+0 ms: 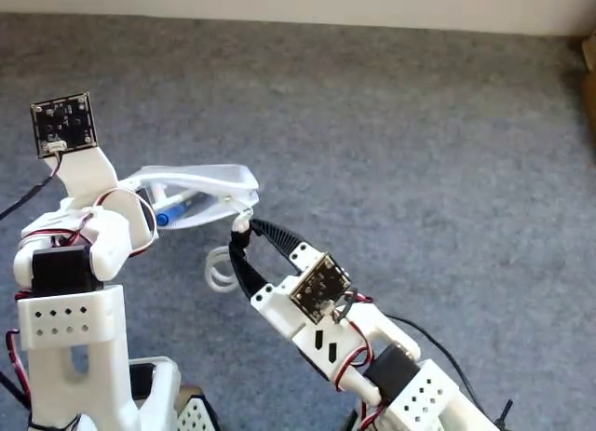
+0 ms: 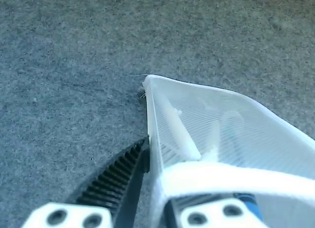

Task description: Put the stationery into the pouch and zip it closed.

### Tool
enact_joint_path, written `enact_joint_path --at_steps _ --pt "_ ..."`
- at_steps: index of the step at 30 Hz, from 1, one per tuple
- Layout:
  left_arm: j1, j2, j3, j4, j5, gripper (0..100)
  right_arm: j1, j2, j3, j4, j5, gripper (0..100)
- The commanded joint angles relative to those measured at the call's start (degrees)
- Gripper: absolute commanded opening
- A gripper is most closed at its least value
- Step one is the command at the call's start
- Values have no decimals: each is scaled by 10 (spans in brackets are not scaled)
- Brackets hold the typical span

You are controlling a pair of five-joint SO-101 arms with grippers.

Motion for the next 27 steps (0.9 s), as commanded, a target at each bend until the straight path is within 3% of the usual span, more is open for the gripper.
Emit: enact_joint_path --at_steps 1,8,22,27 --pt "7 -14 -6 -14 -5 14 -7 -6 -7 -15 -5 115" --pt "7 -14 -6 -13 -6 14 -5 -5 2 -87 -6 116" --pt "7 -14 -6 -13 -6 14 -6 -5 12 -91 -2 111" --pt "7 -14 -6 -13 -6 14 -4 -6 10 -91 -2 0"
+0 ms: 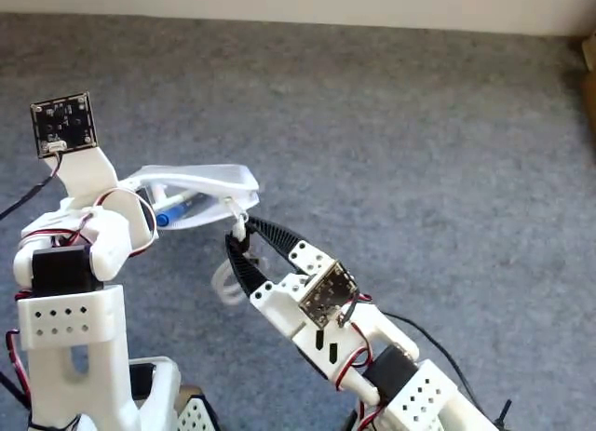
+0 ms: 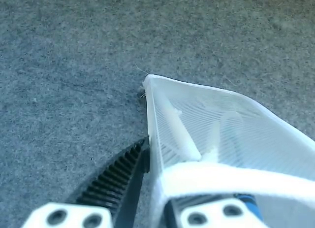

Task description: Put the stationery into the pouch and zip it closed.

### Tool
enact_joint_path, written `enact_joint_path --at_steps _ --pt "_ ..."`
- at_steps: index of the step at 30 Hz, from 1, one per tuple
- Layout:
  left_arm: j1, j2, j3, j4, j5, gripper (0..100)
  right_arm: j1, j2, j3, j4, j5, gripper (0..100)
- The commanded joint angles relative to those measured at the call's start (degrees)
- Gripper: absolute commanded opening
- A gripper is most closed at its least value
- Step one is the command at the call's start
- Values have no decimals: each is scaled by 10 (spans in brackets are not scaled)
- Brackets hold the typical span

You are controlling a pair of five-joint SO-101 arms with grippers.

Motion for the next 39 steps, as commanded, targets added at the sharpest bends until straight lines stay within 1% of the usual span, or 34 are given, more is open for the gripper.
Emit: enact_joint_path --at_steps 1,6,10,15,17,19,22,24,27,29,30,32,34,39 --pt "7 -14 -6 -13 -6 14 -4 -6 -5 -13 -2 5" --pt "7 -14 -6 -13 -6 14 -4 -9 -6 -1 -2 5" --pt "7 -15 -6 -13 -6 14 -3 -10 -15 98 -2 5" --pt "7 -18 -7 -13 -8 15 -3 -10 -84 206 -2 5" --pt "7 -18 -10 -13 -27 19 -3 -10 -106 255 -2 5" --pt "9 -18 -10 -13 -45 65 -4 -10 -134 303 -2 5" --pt "10 -18 -11 -13 -44 193 -4 -10 -175 367 -2 5" --pt "10 -18 -20 -13 -44 257 -4 -10 -203 407 0 5" --pt "14 -19 -51 -12 -47 266 -5 -10 -235 478 47 5" --pt "36 -19 -75 -12 -55 268 -5 -10 -252 517 71 5" --pt "55 -19 -84 -12 -74 267 -7 -10 -259 534 78 5" --pt "107 -19 -91 -12 -115 267 -8 -10 -268 558 79 5" --pt "156 -18 -88 -14 -141 266 -8 -10 -269 567 80 5" --pt "227 -14 -92 -19 -152 266 -8 -11 -265 567 80 5"
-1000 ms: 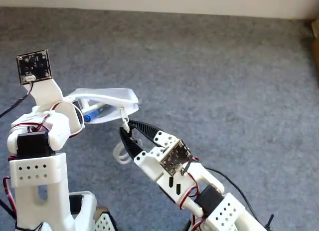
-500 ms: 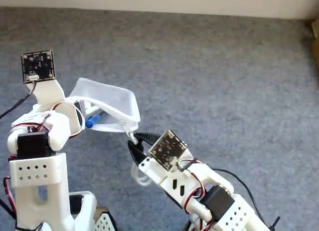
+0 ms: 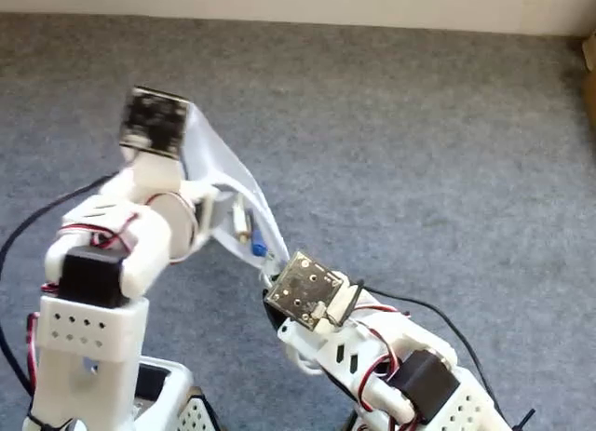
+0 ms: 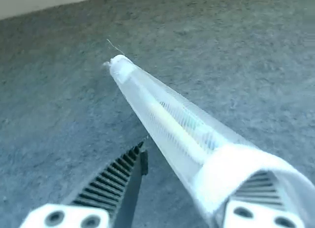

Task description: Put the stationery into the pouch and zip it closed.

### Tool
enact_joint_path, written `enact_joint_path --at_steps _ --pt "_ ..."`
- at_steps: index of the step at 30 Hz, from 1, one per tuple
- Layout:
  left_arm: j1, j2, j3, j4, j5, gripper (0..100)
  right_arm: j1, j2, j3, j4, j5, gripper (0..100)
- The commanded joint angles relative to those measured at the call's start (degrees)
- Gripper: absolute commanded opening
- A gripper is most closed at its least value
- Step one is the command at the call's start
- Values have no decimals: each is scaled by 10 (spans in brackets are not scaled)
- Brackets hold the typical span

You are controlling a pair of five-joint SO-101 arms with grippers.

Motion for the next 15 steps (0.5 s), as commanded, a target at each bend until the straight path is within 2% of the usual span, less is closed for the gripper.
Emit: enact_joint_path --at_steps 1,10,15 --pt "52 -14 -36 -27 -8 268 -7 -8 -35 2 6 5" --pt "157 -13 26 -106 -91 270 -7 -8 -35 2 6 5" --pt "183 -14 51 -136 -97 270 -7 -8 -35 2 6 5"
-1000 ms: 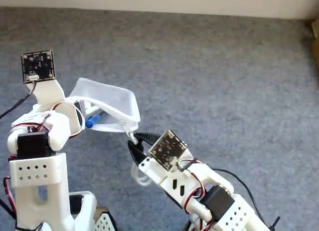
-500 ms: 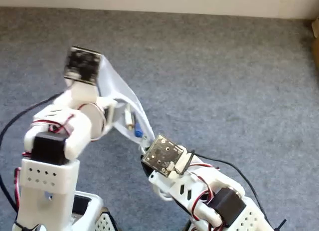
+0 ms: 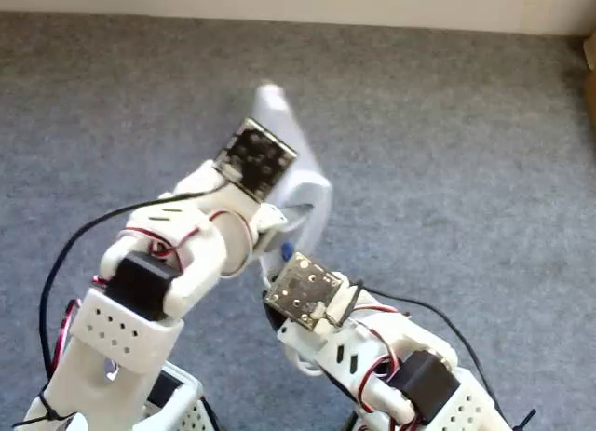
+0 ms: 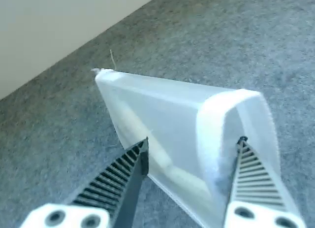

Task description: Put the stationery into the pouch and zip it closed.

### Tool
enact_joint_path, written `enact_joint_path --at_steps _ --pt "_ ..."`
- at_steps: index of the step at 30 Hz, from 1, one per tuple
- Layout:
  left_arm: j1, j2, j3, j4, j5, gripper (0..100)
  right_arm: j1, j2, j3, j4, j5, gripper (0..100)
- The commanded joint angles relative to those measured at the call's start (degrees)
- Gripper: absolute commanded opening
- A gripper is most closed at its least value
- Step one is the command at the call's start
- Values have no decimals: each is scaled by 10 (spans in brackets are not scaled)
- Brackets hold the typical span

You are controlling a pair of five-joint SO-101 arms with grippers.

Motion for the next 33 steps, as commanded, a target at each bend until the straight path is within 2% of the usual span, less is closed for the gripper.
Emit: enact_joint_path --at_steps 1,6,13,19,23,28,33 --pt "17 -17 -3 -20 -5 270 -6 -8 -35 1 6 5" --pt "8 -18 -18 -19 -5 269 -2 -8 -38 1 6 5" --pt "-58 -19 -50 8 -2 267 -1 -8 -39 1 5 5" --pt "-58 -19 -121 101 -2 266 4 -11 -52 -3 1 5" --pt "-63 -19 -176 178 -2 266 45 -66 -87 -3 1 5" --pt "-64 -19 -252 274 -2 265 51 -109 -107 -6 1 4" --pt "-65 -19 -317 339 -1 265 53 -103 -112 -65 1 4"
